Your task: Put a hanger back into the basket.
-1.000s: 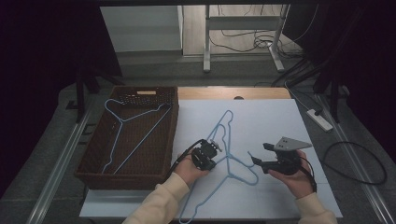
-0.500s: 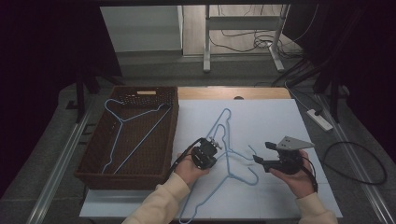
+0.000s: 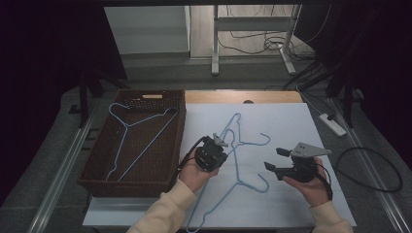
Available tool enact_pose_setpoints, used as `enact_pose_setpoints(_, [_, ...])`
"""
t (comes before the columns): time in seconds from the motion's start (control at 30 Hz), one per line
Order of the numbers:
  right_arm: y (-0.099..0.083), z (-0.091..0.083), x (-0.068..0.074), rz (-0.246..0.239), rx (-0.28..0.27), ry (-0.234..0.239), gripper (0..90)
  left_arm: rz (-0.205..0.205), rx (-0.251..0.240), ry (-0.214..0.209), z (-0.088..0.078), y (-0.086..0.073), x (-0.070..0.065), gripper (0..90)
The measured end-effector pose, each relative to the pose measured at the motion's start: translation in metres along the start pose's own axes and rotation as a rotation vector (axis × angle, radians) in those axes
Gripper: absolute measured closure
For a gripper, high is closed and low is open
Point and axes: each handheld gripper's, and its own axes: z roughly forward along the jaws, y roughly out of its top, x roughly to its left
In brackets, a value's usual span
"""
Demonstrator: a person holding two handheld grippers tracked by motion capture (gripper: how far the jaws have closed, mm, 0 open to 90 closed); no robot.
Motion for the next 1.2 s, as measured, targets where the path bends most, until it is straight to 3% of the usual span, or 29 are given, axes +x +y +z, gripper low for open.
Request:
enact_pose_setpoints(0.27, [-0.001, 0.001, 0.000, -0.002, 0.007, -0.003, 28.1, -0.051, -0.114, -0.049, -0.034, 0.008, 0.005, 87.9])
enact_pose_setpoints(0.6, [-0.001, 0.001, 0.000, -0.006, 0.009, -0.008, 28.1, -0.074, -0.185, -0.104, -0.065, 0.010, 0.014, 88.1])
enact_pose_setpoints(1.03, [-0.001, 0.002, 0.000, -0.007, 0.015, -0.013, 28.0, -0.104, -0.251, -0.090, -0.109, 0.002, 0.040, 88.1])
enact_pose_setpoints(1.2, [-0.002, 0.002, 0.000, -0.006, 0.020, -0.019, 27.9, -0.136, -0.291, -0.064, -0.133, -0.007, 0.059, 88.1])
